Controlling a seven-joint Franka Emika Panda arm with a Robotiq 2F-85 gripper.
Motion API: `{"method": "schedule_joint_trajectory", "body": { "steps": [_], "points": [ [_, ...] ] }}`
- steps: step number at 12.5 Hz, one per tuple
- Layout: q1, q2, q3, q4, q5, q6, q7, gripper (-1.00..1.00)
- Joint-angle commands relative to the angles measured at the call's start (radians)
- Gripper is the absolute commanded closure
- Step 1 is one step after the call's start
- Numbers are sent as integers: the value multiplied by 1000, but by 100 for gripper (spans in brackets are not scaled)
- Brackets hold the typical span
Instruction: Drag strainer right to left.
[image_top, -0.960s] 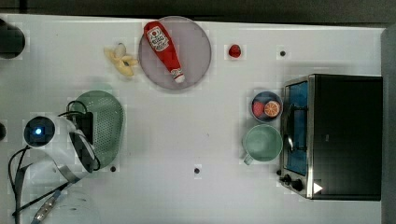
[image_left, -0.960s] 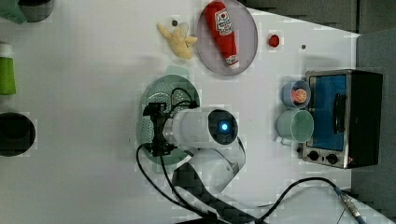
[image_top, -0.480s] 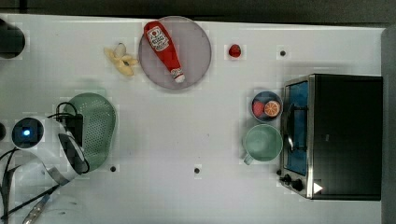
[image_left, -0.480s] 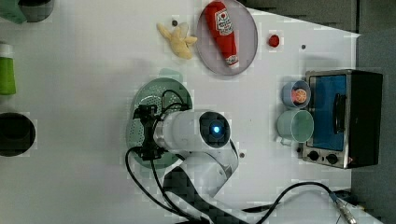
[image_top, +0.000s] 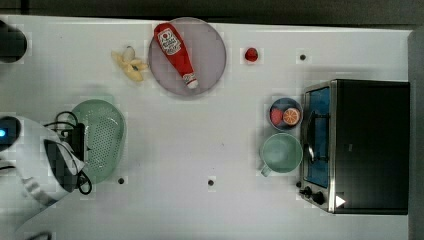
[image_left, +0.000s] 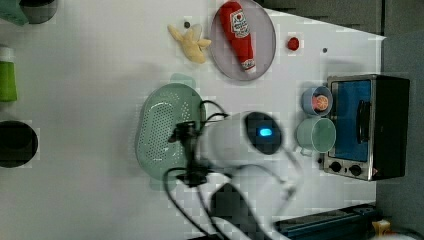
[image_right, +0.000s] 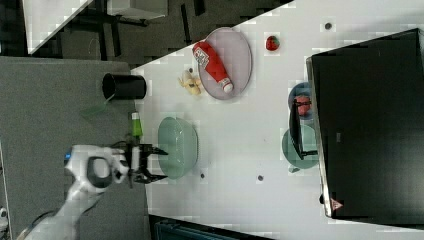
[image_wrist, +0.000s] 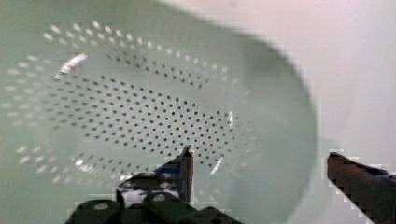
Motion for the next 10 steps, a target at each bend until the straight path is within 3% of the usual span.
{"method": "schedule_joint_trajectory", "body": {
  "steps": [1, 5, 10],
  "points": [
    [-42, -218, -103, 43, -14, -147, -275, -100],
    [-75, -490, -275, 44, -36, -365, -556, -100],
    [-119, -728, -496, 44, -273, -549, -1006, -100]
  ]
}}
